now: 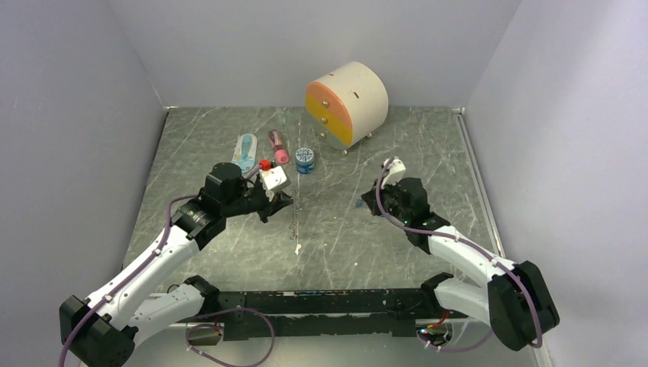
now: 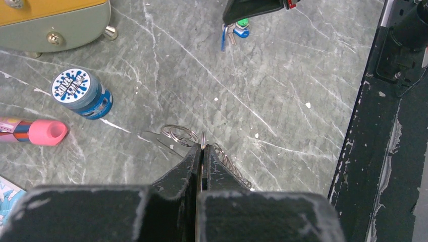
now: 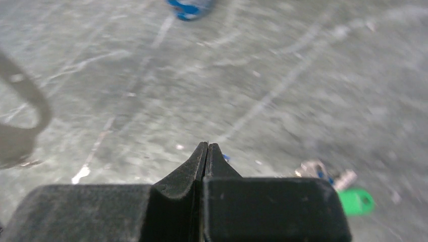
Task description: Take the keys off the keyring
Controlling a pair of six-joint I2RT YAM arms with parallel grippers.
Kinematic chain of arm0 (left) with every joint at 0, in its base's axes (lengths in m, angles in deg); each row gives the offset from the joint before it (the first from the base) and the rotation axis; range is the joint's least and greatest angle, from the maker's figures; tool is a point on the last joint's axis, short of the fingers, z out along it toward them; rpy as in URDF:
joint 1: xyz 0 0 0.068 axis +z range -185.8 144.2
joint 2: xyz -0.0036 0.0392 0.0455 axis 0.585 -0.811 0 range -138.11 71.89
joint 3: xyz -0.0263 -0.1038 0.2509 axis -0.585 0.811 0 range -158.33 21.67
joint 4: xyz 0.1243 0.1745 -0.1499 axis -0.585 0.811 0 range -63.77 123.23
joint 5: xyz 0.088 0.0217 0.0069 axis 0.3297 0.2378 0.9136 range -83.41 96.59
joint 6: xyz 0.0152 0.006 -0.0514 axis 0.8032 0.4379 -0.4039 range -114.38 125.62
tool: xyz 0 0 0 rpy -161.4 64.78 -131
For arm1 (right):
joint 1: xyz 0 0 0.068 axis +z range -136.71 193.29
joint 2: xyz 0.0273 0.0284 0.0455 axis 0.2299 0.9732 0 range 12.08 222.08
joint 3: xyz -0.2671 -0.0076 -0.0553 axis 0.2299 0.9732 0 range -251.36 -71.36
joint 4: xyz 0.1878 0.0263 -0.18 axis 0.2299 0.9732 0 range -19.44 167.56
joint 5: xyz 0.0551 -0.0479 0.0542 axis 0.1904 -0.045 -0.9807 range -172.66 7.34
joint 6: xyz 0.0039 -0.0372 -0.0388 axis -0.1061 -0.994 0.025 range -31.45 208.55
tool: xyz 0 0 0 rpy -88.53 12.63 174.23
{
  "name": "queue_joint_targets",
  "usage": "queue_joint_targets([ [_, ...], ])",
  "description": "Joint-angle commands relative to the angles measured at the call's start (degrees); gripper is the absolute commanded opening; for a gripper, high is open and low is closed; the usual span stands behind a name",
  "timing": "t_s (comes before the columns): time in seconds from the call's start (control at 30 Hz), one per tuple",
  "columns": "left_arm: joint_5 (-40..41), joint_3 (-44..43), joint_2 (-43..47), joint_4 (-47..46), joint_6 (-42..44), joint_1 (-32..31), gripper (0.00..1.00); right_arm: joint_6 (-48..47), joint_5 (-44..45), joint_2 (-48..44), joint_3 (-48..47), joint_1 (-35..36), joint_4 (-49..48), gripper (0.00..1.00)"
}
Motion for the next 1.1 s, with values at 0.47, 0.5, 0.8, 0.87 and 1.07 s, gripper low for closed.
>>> queue_joint_targets([
  [0.47, 2.48, -2.62, 1.05, 0.74, -0.24, 0.10, 0.03, 7.69, 7.25, 1.38, 3.96, -13.80, 1.25, 0.35],
  [0.5, 2.67, -2.71, 0.87, 1.02, -0.19, 0.06, 0.03, 7.78, 7.81, 0.05, 3.94, -13.80, 1.84, 0.44],
  [0.8, 10.02, -5.77, -3.63, 6.75, -1.96, 0.06, 0.03, 8.34, 7.61, -15.66, -0.85, -13.71, 10.38, 0.85],
  [0.87, 11.09, -7.71, -5.47, 10.17, -2.63, 0.08, 0.03, 11.51, 10.95, -19.12, -2.40, -13.60, 12.31, 0.99],
  [1.07, 15.97, -13.47, -8.38, 22.00, -8.63, -0.20, 0.03, 16.46, 15.46, -28.93, -4.39, -11.54, 18.96, 0.99],
])
